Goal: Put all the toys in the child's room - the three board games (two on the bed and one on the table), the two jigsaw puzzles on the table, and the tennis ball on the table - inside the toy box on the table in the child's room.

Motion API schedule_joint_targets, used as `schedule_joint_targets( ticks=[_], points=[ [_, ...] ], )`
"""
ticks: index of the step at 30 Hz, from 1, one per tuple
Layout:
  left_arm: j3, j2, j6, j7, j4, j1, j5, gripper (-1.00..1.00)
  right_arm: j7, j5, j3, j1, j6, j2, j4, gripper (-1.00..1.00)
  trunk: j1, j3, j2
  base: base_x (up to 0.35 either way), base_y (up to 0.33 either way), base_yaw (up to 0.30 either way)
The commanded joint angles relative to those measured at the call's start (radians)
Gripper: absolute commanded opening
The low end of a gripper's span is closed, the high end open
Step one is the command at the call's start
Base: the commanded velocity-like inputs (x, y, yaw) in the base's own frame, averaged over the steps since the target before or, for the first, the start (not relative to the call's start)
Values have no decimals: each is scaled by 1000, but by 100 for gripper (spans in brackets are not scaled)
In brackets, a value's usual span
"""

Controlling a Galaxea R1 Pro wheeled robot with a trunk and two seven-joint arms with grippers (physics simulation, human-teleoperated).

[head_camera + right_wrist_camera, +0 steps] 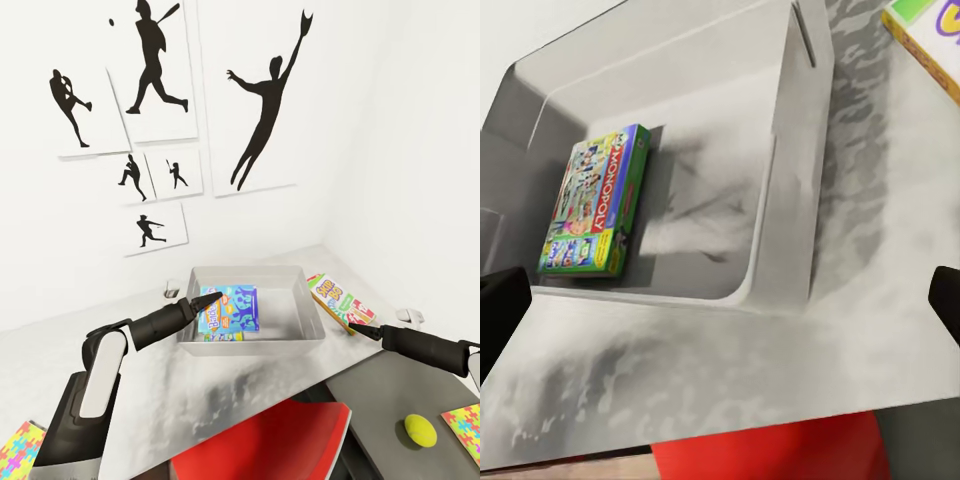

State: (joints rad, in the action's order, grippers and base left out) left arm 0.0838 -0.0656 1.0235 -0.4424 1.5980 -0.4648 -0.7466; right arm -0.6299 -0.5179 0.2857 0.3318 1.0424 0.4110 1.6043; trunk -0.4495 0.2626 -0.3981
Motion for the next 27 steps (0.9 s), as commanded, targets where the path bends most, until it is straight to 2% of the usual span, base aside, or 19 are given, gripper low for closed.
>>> schedule_joint_targets(
  ticks=[1,5,9,10,13,19,27],
  points=[
    [3,-1,6,-8,0,-1,5,-100,-8,6,1,1,5,0,0,100,-1,2,-2,0,0,-2],
    [28,-1,6,8,-16,-44,5,-100,-8,6,0,1,5,0,0,100,-1,2,-2,0,0,-1],
    [59,-3,8,40,-61,-136,4,-100,-8,6,-2,1,5,0,0,100,-1,2,-2,0,0,0],
    [59,-3,8,40,-61,-136,4,-100,-8,6,-2,1,5,0,0,100,-1,2,-2,0,0,0],
    [68,-10,8,65,-108,-198,3,-100,-8,6,-3,1,5,0,0,100,-1,2,-2,0,0,0],
    [77,-15,6,88,-184,-256,2,-100,-8,6,-8,0,5,-4,0,100,-1,2,-2,0,0,0],
    [86,-17,1,103,-354,-313,3,-100,-8,5,-14,-2,5,-9,0,100,-1,2,-2,0,0,-102]
  ],
)
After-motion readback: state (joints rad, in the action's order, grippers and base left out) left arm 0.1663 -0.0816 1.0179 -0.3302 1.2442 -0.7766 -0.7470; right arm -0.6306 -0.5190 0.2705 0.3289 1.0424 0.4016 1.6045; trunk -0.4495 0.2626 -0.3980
